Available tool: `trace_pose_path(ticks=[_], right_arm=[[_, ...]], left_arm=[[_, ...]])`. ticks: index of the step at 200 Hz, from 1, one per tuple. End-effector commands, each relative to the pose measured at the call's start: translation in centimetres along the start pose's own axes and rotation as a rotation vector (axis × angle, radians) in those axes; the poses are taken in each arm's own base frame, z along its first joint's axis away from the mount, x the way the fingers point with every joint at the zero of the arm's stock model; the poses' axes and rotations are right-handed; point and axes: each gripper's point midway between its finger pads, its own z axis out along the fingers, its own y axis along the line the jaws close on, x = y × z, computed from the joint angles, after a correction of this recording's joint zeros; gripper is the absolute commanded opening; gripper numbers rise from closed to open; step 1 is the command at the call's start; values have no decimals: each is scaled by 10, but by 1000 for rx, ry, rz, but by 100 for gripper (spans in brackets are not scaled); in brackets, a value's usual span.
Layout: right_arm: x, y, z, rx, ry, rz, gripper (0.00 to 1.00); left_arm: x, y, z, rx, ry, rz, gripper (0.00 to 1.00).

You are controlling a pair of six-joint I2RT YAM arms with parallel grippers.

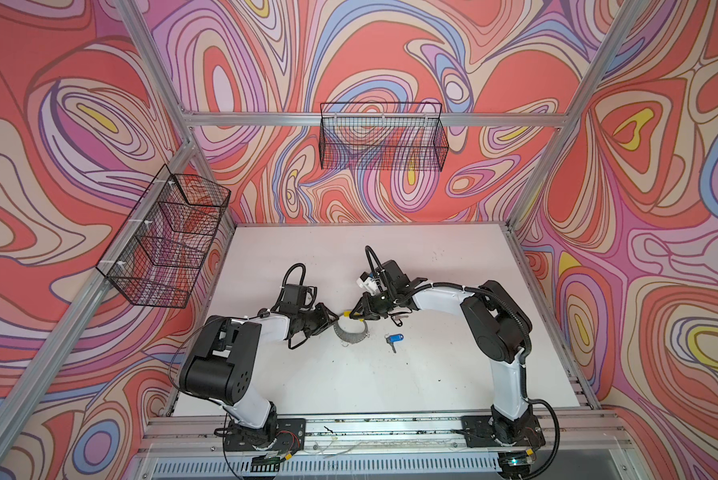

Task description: Put the keys on the keyring

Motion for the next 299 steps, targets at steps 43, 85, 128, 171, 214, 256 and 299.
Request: trace_pose_path(ticks=[43, 85, 128, 171, 214, 256, 299], right_arm=[[-16, 6, -22, 91, -5, -152, 0], [-27, 68, -63, -55, 24, -390, 0], [-30, 112, -95, -87, 41, -578, 0], [-18, 155, -118, -237, 31, -677, 0], [0, 187, -146, -327, -12, -755, 0], [16, 209, -163, -382, -36, -806, 0], [24, 210, -159, -391, -19, -806, 0]], left_arm=[[32, 34, -27, -138, 40, -45, 31], [5, -3, -90, -129, -118, 151, 59], [5, -77, -123, 164, -175, 298, 64], [24, -123, -157, 358, -170, 393, 66], [32, -147, -180, 432, -179, 460, 67], [39, -171, -191, 551, -133, 504, 53], [49, -190, -206, 674, -104, 520, 38]])
